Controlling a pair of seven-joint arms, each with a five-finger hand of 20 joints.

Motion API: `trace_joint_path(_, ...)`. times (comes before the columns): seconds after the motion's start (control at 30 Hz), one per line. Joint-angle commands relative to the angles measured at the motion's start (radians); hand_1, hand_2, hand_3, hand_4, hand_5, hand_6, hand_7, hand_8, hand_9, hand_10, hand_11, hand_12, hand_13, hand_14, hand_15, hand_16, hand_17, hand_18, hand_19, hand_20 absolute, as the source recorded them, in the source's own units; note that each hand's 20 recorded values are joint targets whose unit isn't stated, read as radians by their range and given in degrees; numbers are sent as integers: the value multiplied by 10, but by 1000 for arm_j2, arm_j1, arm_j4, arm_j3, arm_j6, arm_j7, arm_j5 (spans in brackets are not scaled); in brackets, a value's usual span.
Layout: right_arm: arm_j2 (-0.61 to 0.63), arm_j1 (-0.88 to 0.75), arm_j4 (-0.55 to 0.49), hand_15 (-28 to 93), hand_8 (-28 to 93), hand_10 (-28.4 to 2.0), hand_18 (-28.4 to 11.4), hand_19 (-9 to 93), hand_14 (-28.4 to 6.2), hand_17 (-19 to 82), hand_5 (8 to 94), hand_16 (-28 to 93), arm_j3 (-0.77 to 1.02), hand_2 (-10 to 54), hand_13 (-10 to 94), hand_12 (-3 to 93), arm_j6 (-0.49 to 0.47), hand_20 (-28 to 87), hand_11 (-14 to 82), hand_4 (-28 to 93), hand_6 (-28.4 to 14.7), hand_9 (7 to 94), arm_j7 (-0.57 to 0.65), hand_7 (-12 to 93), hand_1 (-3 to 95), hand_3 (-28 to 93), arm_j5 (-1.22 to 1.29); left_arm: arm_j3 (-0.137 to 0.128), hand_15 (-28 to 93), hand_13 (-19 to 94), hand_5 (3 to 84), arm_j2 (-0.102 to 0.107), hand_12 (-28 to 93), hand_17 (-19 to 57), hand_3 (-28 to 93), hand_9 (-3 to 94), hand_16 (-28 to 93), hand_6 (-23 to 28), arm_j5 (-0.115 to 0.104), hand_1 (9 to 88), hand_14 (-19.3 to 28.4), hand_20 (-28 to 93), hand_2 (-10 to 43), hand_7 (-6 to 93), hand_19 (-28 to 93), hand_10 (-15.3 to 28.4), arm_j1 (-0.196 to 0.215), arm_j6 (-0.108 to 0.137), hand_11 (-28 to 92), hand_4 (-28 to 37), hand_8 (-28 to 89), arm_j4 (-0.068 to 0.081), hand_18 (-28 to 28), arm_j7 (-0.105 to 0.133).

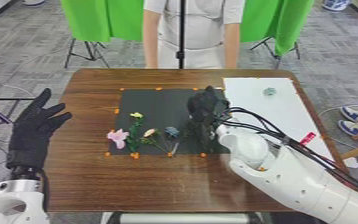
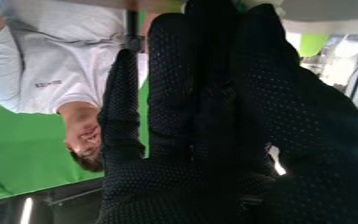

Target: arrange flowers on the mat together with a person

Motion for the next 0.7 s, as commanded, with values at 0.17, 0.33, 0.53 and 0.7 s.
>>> trace_joint_path(0.17,22,0,-19,571,-67,-60,-130,678,-43,174,706,269,-1,-95,636,328,-27,288,128,-283,58,772,0,275,511,707,-11,-2,539,250,324,-12,102,-70,792,347,-97,37,4,215,253,192,44,88,490,175,5,-4,241,-283,-81,2,220,-13)
trace_joint_path(0.33,27,1,-23,600,-68,-74,-133,675,-61,167,680,230,-6,-95,618,262,-46,290,215,-283,54,719,12,262,471,732,-25,-4,540,250,324,-13,101,-69,795,347,-97,37,1,215,253,192,43,87,490,175,14,1,241,-283,-80,-2,220,-7)
trace_joint_path(0.53,47,2,-50,640,-75,-92,-140,679,-78,164,669,172,-1,-95,611,195,-62,295,296,-283,51,681,32,235,417,768,-12,4,539,251,324,1,101,-70,795,347,-97,38,-15,218,253,189,44,86,488,175,24,18,242,-283,-80,-5,219,11)
trace_joint_path(0.7,55,1,-64,754,-126,-97,-151,697,-90,167,666,214,12,-95,597,221,-96,305,390,-281,49,679,28,210,373,794,-22,-8,541,251,325,-12,101,-70,798,347,-97,39,-7,223,253,190,43,86,490,175,35,15,242,-283,-80,-8,219,3)
